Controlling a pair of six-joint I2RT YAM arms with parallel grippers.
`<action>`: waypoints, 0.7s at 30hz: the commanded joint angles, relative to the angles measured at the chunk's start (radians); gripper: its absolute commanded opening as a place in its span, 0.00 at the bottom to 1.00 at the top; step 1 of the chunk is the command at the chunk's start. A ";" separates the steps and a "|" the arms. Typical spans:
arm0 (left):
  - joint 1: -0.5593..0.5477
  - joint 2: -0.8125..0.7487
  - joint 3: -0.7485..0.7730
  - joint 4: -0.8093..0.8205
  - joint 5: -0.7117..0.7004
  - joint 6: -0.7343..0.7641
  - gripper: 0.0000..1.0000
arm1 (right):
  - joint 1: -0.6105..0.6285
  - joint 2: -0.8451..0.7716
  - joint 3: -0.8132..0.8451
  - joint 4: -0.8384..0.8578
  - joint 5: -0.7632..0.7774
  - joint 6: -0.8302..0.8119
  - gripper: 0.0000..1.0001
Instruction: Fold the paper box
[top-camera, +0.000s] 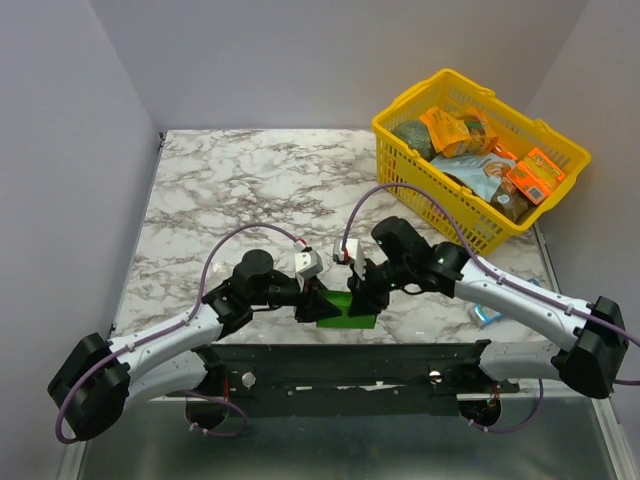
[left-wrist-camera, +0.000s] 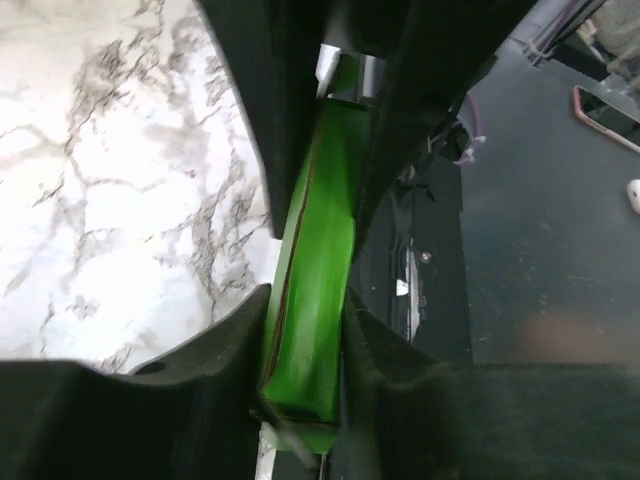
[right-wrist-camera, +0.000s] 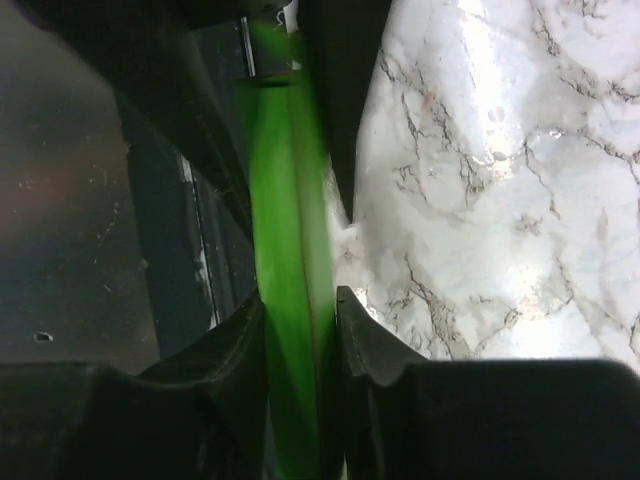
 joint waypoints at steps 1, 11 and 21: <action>0.061 0.035 0.104 -0.071 -0.101 0.046 0.74 | -0.003 0.047 0.020 0.040 0.103 0.010 0.31; 0.334 0.178 0.329 -0.218 -0.052 0.104 0.99 | -0.158 0.185 0.149 0.185 0.293 -0.038 0.23; 0.442 0.278 0.533 -0.338 -0.248 0.245 0.89 | -0.182 0.252 0.135 0.368 0.339 -0.198 0.23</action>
